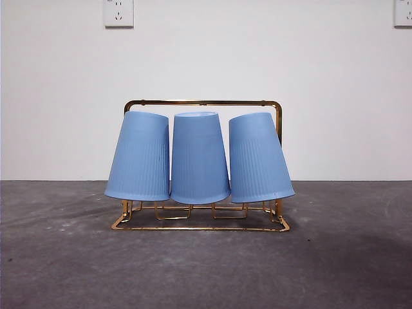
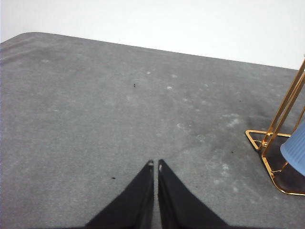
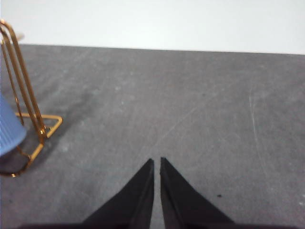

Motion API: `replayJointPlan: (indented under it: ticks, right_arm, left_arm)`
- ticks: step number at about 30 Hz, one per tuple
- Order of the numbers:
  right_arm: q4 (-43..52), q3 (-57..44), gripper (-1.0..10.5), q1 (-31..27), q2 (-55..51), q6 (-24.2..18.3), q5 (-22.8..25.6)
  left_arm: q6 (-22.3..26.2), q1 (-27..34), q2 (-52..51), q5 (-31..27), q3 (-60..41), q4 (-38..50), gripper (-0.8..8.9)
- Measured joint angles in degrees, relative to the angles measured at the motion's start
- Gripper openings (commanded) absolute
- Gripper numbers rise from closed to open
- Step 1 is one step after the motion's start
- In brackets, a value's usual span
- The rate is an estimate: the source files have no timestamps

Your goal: Pick the top cup and place it on cupholder, pick up the mid cup and place it on cupholder, last pick the bottom cup and place it on cupholder.

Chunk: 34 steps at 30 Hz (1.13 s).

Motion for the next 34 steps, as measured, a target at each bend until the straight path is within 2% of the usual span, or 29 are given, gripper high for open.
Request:
replayJointPlan:
  ticks: [7,34]
  right_arm:
    - [0.17,-2.80,0.2,-0.04,-3.23,-0.70,0.00]
    - [0.24,-2.82,0.2,-0.11,-3.21,-0.85,-0.02]
  left_arm:
    - [0.00,0.00,0.00,-0.02,0.00,0.00,0.06]
    - [0.39,0.00,0.00,-0.02,0.00,0.00,0.05]
